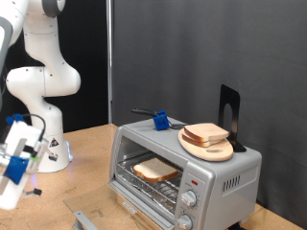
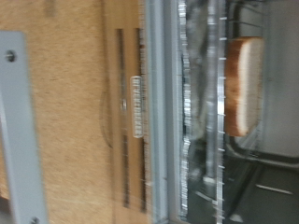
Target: Make a piece of toast with the oven
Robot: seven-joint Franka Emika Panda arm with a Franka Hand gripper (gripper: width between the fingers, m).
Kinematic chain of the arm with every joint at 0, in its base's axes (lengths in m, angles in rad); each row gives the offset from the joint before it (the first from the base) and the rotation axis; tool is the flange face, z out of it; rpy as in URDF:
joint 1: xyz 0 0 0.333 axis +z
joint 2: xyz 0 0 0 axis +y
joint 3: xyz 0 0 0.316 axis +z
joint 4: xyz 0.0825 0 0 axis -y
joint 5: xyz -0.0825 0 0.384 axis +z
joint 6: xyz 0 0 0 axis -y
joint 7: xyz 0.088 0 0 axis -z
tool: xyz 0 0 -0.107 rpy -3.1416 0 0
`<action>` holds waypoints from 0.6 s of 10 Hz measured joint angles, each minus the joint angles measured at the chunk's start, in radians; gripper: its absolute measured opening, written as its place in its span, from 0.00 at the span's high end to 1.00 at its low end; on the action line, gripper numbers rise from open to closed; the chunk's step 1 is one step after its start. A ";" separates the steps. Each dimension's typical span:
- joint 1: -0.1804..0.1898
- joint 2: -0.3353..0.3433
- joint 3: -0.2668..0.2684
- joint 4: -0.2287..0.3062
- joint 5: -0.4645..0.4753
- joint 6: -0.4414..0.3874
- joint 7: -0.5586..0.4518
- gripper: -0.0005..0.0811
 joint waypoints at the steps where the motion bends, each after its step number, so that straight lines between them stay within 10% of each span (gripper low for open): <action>1: 0.002 0.026 0.014 -0.003 0.017 0.035 -0.024 0.16; 6: 0.006 0.130 0.069 -0.019 0.064 0.148 -0.128 0.16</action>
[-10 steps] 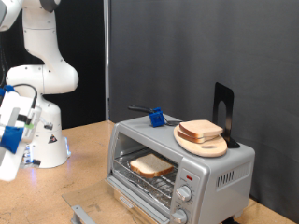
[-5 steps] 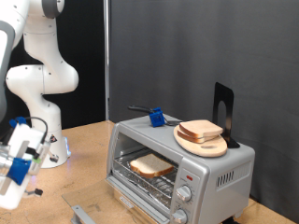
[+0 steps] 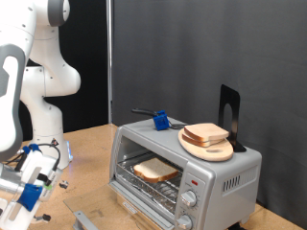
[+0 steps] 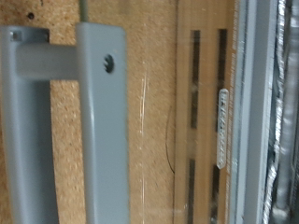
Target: Make a piece of toast with the oven
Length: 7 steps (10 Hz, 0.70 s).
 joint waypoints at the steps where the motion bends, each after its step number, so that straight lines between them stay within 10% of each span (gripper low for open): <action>1: 0.000 0.010 0.009 -0.008 0.002 0.008 -0.015 0.16; 7: 0.005 0.021 0.064 -0.080 0.025 0.015 -0.088 0.16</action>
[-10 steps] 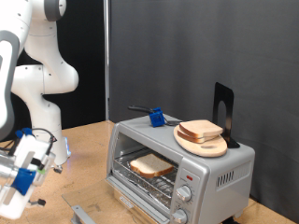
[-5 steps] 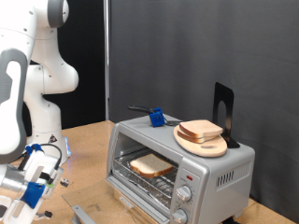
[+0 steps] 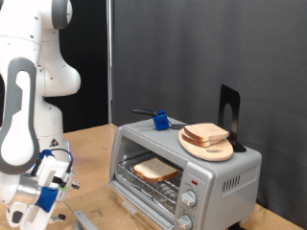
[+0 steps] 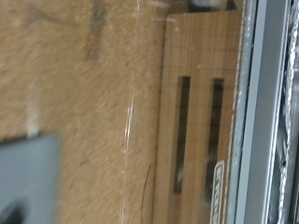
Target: Make a piece of toast with the oven
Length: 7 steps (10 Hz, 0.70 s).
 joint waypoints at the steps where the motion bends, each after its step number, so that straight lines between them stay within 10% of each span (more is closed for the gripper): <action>1: 0.002 -0.001 0.009 -0.014 0.007 0.002 -0.009 0.16; 7: 0.008 -0.060 0.041 -0.083 0.035 -0.030 -0.010 0.16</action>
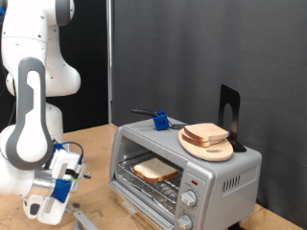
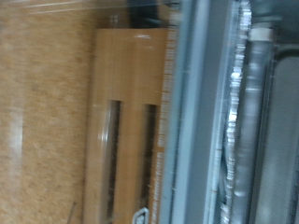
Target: Make a piece of toast with the oven
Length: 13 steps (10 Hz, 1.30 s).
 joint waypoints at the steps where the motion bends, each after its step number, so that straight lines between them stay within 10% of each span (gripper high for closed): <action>1: -0.003 -0.017 -0.004 -0.007 0.000 -0.009 0.008 0.16; 13: -0.024 -0.260 -0.013 -0.014 0.006 -0.199 0.210 0.16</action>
